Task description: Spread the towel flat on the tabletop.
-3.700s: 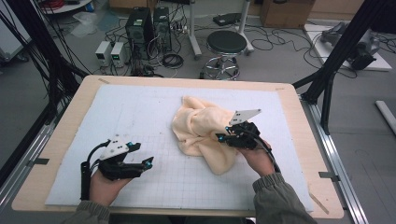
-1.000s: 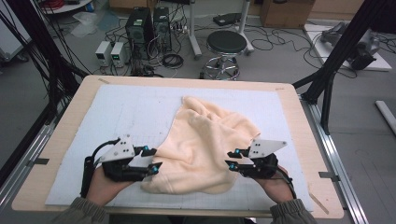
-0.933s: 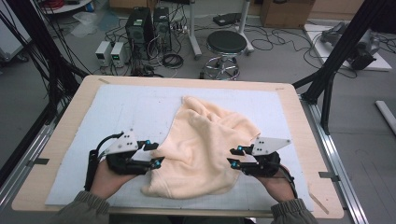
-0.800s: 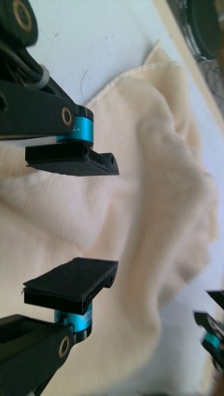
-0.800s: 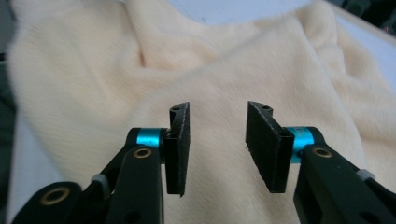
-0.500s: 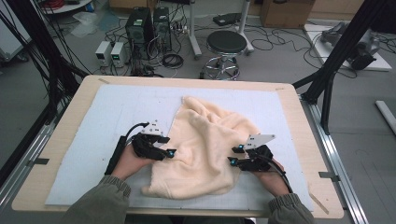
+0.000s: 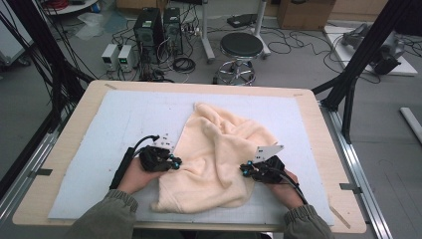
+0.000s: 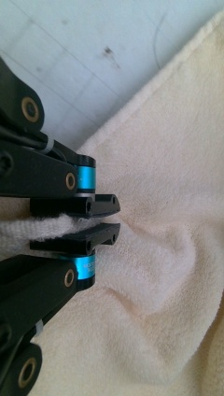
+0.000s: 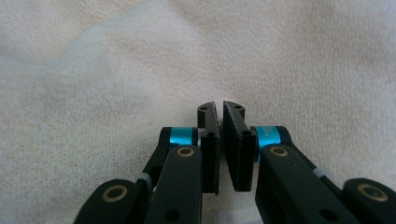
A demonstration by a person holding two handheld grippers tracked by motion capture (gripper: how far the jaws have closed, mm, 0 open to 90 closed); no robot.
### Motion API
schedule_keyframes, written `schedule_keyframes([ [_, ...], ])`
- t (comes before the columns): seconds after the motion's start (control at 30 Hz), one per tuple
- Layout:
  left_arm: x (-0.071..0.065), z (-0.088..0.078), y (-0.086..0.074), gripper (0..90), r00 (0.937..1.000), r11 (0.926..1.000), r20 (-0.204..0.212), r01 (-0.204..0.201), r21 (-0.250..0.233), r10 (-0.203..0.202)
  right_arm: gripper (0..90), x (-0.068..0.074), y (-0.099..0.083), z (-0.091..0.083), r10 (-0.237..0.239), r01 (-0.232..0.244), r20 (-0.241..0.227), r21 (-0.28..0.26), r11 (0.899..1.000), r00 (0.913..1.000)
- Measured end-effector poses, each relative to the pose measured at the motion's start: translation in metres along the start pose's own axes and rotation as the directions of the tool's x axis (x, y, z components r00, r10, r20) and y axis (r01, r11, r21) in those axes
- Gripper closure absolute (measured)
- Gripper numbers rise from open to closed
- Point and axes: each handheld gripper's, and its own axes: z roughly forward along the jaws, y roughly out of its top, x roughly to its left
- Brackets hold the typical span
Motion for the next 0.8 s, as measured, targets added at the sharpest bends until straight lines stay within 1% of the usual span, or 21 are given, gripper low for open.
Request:
schedule_keyframes([
  [0.03,-0.002,-0.005,-0.003,84.0,1.0,0.9999,-0.008,0.002,-0.014,-0.002,85.2,0.001,0.001,-0.001,0.007,-0.007,-0.004,-0.008,1.0,1.0],
  [0.07,-0.004,-0.012,-0.007,84.1,0.9999,0.9996,-0.011,-0.001,-0.028,0.001,85.2,0.001,0.002,-0.003,0.004,-0.004,-0.005,-0.014,1.0,1.0],
  [0.17,-0.012,-0.03,-0.02,84.1,0.9997,0.999,-0.025,-0.008,-0.044,0.007,85.2,0.005,0.005,-0.007,0.002,-0.003,-0.019,-0.046,0.999,0.9998],
  [0.27,-0.023,-0.05,-0.036,84.1,0.9994,0.9976,-0.035,-0.007,-0.068,0.004,85.2,0.012,0.009,-0.015,-0.005,0.003,-0.037,-0.069,0.998,0.9993],
  [0.3,-0.026,-0.056,-0.041,84.1,0.9994,0.9971,-0.034,-0.005,-0.076,0.003,85.2,0.015,0.01,-0.017,-0.017,0.014,-0.035,-0.074,0.997,0.9992],
  [0.4,-0.039,-0.073,-0.055,84.1,0.9996,0.9953,-0.028,-0.009,-0.096,0.007,85.2,0.026,0.012,-0.024,-0.034,0.029,-0.05,-0.083,0.996,0.9982],
  [0.43,-0.044,-0.078,-0.059,84.1,0.9996,0.995,-0.026,-0.017,-0.098,0.015,85.2,0.03,0.012,-0.026,-0.039,0.034,-0.055,-0.083,0.996,0.9977],
  [0.47,-0.051,-0.083,-0.064,84.1,0.9996,0.9944,-0.021,-0.019,-0.104,0.017,85.2,0.034,0.012,-0.029,-0.045,0.039,-0.058,-0.09,0.995,0.9973],
  [0.53,-0.06,-0.089,-0.07,84.1,0.9997,0.9942,-0.01,-0.023,-0.106,0.022,85.2,0.043,0.012,-0.034,-0.057,0.05,-0.073,-0.095,0.994,0.9957],
  [0.57,-0.065,-0.092,-0.072,84.1,0.9997,0.9939,-0.005,-0.026,-0.107,0.026,85.2,0.047,0.012,-0.036,-0.066,0.059,-0.081,-0.094,0.994,0.9945],
  [0.67,-0.076,-0.1,-0.076,83.9,0.9987,0.9919,0.025,-0.042,-0.12,0.045,85.2,0.061,0.01,-0.045,-0.076,0.063,-0.116,-0.112,0.992,0.9903],
  [0.73,-0.079,-0.103,-0.075,83.0,0.9974,0.9887,0.034,-0.058,-0.139,0.063,84.3,0.069,0.011,-0.052,-0.089,0.071,-0.139,-0.125,0.99,0.9863],
  [0.77,-0.079,-0.104,-0.073,80.9,0.9972,0.9866,0.033,-0.062,-0.151,0.067,82.5,0.071,0.011,-0.055,-0.099,0.079,-0.148,-0.135,0.988,0.984],
  [0.8,-0.077,-0.104,-0.07,78.0,0.9971,0.9844,0.03,-0.064,-0.164,0.07,80.6,0.073,0.012,-0.059,-0.102,0.081,-0.149,-0.144,0.986,0.9836],
])
